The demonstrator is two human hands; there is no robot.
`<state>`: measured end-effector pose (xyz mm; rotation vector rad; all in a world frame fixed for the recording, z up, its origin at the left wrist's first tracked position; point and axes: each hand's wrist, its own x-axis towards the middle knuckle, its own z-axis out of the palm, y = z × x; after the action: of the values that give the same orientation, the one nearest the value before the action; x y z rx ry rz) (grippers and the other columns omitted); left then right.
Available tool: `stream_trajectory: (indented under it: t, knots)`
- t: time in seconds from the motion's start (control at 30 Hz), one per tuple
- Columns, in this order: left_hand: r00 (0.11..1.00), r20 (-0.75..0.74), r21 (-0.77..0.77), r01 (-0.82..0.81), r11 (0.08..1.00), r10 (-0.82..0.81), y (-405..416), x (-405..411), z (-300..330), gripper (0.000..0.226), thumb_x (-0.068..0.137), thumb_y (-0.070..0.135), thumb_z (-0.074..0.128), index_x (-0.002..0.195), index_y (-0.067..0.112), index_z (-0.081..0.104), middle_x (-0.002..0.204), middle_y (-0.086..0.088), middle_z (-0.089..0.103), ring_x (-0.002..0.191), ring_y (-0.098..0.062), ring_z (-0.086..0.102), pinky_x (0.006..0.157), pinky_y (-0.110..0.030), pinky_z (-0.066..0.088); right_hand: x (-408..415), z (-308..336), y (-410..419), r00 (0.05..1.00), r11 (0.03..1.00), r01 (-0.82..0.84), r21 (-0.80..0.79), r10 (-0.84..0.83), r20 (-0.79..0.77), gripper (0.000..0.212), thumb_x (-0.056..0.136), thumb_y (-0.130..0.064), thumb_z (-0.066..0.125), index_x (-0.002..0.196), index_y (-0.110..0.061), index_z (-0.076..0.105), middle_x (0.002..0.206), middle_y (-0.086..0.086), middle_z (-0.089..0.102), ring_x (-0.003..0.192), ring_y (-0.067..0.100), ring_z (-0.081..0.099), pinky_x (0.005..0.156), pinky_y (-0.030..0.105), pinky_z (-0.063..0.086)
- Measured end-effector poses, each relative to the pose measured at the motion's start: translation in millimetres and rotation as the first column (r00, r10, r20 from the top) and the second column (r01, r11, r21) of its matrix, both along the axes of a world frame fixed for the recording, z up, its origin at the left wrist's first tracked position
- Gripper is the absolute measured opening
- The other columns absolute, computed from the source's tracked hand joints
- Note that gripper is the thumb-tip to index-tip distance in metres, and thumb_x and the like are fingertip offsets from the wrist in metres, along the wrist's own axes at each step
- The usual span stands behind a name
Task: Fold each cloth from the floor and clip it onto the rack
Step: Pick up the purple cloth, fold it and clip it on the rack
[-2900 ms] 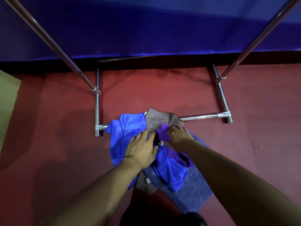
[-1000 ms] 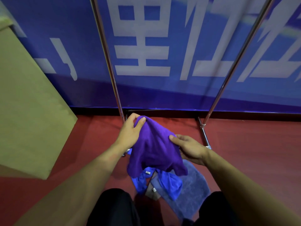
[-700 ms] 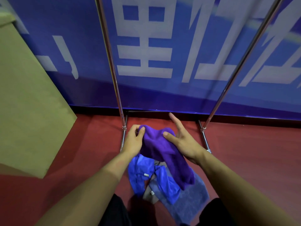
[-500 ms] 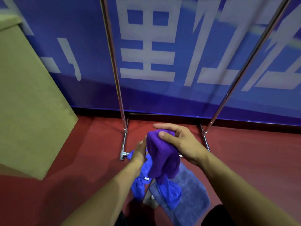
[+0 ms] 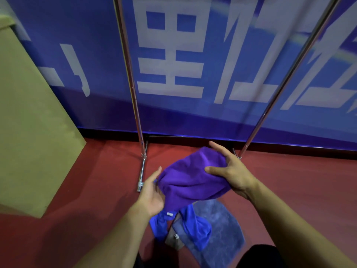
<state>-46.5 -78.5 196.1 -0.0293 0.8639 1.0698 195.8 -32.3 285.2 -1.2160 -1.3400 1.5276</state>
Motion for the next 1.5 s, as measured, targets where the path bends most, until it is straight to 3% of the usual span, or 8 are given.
stream_trajectory:
  t: [0.13,0.23,0.37,0.47,0.6,0.77,1.0,1.5]
  knots:
    - [0.990,-0.097,0.019,-0.103,0.995,0.104,10.5,-4.3,-12.8,0.046,0.085,-0.009,0.057,0.124,0.017,0.053,0.099,-0.012,0.071,0.070,-0.020,0.073,0.062,-0.031,0.062,23.1,-31.3,1.5,0.947,0.986,0.130,0.103,-0.155,0.283,0.050,0.077,-0.012,0.084,0.124,-0.024,0.070,0.121,0.001,0.072,0.118,0.019,0.065,0.111,0.044,0.045]
    - [0.933,-0.347,0.021,-0.092,0.996,0.094,11.0,-7.1,-30.6,0.063,0.091,-0.009,0.058,0.137,0.032,0.045,0.115,-0.013,0.069,0.085,-0.023,0.072,0.075,-0.036,0.061,32.3,-50.6,-3.3,0.862,0.979,0.103,0.176,-0.176,0.476,0.033,0.089,-0.014,0.073,0.122,-0.016,0.071,0.119,-0.003,0.070,0.116,0.012,0.061,0.111,0.028,0.040]
    - [0.451,-0.892,0.057,0.143,0.988,-0.014,7.6,-14.8,-49.8,0.054,0.083,0.018,0.077,0.129,0.039,0.057,0.140,-0.003,0.057,0.125,-0.022,0.059,0.110,-0.041,0.045,36.0,-74.0,-14.2,0.848,0.977,0.124,0.171,-0.194,0.494,0.031,0.094,-0.020,0.068,0.124,-0.012,0.070,0.122,-0.003,0.069,0.118,0.008,0.060,0.105,0.017,0.038]
    - [0.319,-0.948,0.057,0.208,0.976,-0.012,4.5,-14.2,-45.6,0.052,0.089,0.023,0.074,0.138,0.023,0.056,0.143,-0.002,0.054,0.131,-0.019,0.051,0.111,-0.028,0.037,38.5,-89.2,-25.8,0.861,0.965,0.221,0.142,-0.261,0.437,0.024,0.095,-0.020,0.068,0.116,-0.012,0.074,0.116,-0.002,0.073,0.112,0.008,0.064,0.102,0.019,0.045]
    - [0.351,-0.937,0.054,0.120,0.991,0.009,3.1,-11.3,-41.8,0.056,0.088,0.036,0.074,0.138,0.026,0.053,0.130,0.007,0.052,0.118,-0.011,0.051,0.100,-0.025,0.038,45.5,-97.2,-28.4,0.872,0.928,0.361,0.091,-0.370,0.322,0.015,0.091,-0.021,0.072,0.101,-0.013,0.079,0.102,-0.005,0.076,0.088,-0.011,0.066,0.085,0.010,0.050]
    - [0.713,-0.700,0.105,0.042,0.994,0.044,5.7,-9.6,-34.6,0.037,0.089,0.002,0.069,0.117,0.027,0.066,0.095,-0.013,0.070,0.072,-0.015,0.069,0.065,-0.026,0.058,53.2,-99.3,-26.4,0.885,0.921,0.389,0.025,-0.381,0.266,0.012,0.087,-0.021,0.077,0.097,-0.015,0.080,0.101,-0.007,0.077,0.094,0.004,0.069,0.093,0.023,0.050]
    - [0.476,-0.875,0.197,0.189,0.962,0.086,0.1,-15.0,-29.5,0.029,0.086,-0.009,0.069,0.096,0.018,0.070,0.101,-0.015,0.074,0.094,-0.024,0.070,0.079,-0.016,0.056,61.2,-105.9,-28.2,0.908,0.955,0.296,0.012,-0.286,0.307,0.036,0.081,-0.005,0.080,0.115,-0.012,0.073,0.107,0.003,0.076,0.087,0.007,0.070,0.086,0.026,0.059]
    - [0.523,-0.747,0.420,-0.105,0.901,0.409,6.5,-18.0,-7.2,0.012,0.084,0.007,0.079,0.095,0.010,0.077,0.085,0.002,0.078,0.078,-0.004,0.071,0.073,-0.013,0.054,62.2,-87.8,-27.9,0.849,0.856,0.501,0.126,-0.514,0.120,0.028,0.079,-0.014,0.084,0.106,-0.015,0.076,0.070,-0.013,0.075,0.067,-0.003,0.066,0.070,0.015,0.054]
